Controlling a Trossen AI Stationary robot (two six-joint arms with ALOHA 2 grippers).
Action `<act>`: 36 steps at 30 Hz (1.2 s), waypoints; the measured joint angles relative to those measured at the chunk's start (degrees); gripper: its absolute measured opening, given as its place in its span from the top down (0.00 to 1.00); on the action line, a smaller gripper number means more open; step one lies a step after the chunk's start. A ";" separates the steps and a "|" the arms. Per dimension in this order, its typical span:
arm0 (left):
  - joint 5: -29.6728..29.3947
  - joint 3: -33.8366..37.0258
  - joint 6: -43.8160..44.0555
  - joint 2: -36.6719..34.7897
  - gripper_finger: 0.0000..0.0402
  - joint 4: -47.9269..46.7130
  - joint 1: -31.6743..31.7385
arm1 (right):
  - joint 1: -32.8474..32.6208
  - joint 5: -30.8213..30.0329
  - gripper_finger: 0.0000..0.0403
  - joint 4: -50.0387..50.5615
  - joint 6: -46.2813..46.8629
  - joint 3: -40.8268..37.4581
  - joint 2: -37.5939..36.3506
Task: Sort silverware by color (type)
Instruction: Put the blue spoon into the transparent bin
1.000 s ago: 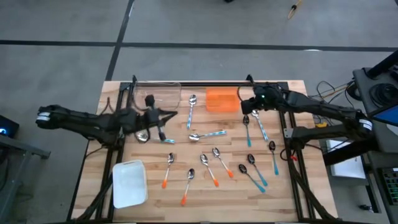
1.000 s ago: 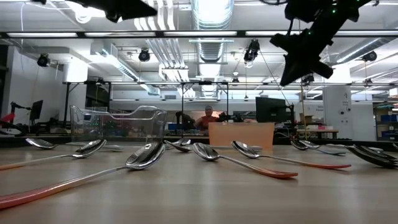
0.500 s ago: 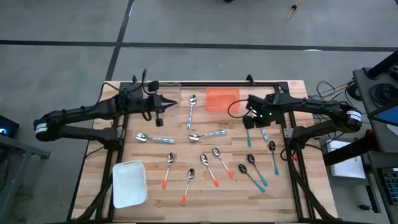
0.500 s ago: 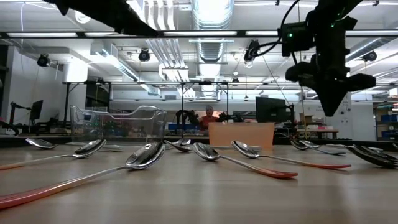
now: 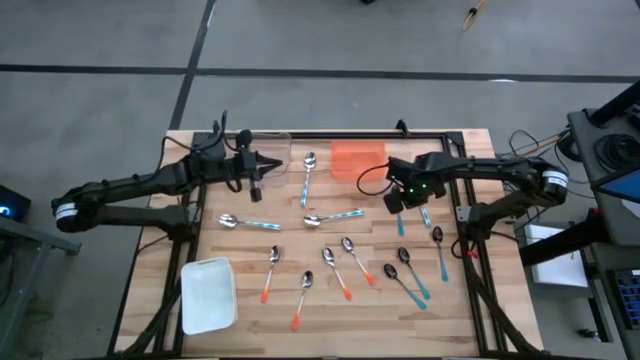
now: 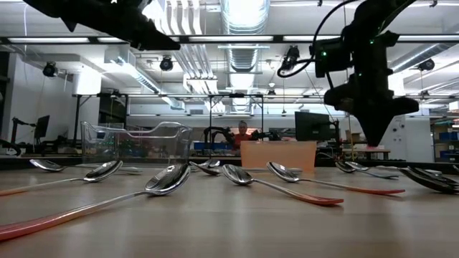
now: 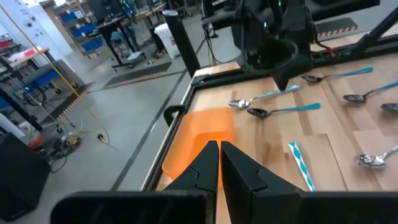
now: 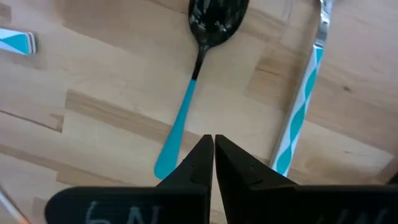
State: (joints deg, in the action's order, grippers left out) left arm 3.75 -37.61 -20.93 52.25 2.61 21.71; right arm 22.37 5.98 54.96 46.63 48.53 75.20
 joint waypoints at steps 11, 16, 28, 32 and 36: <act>-0.25 0.00 -0.01 0.15 1.00 0.47 0.04 | 0.00 -0.04 0.98 -3.75 -0.13 0.09 5.79; -2.70 0.03 -0.70 0.15 1.00 1.51 0.04 | 0.00 0.34 0.98 -5.04 0.89 0.13 8.14; -3.82 0.03 -1.32 0.15 1.00 1.79 0.04 | 0.00 1.53 0.79 -4.82 6.42 0.13 10.21; -3.82 0.03 -2.11 0.15 1.00 1.75 0.04 | 0.00 0.41 0.70 -5.15 7.43 0.13 10.21; -3.82 0.03 -2.36 0.15 1.00 1.71 0.04 | 0.00 -1.60 0.65 -7.43 7.46 0.13 10.21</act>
State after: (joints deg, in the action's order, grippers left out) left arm -0.07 -37.58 -23.29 52.40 4.32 21.76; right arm 22.37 4.38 47.52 54.09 48.66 85.41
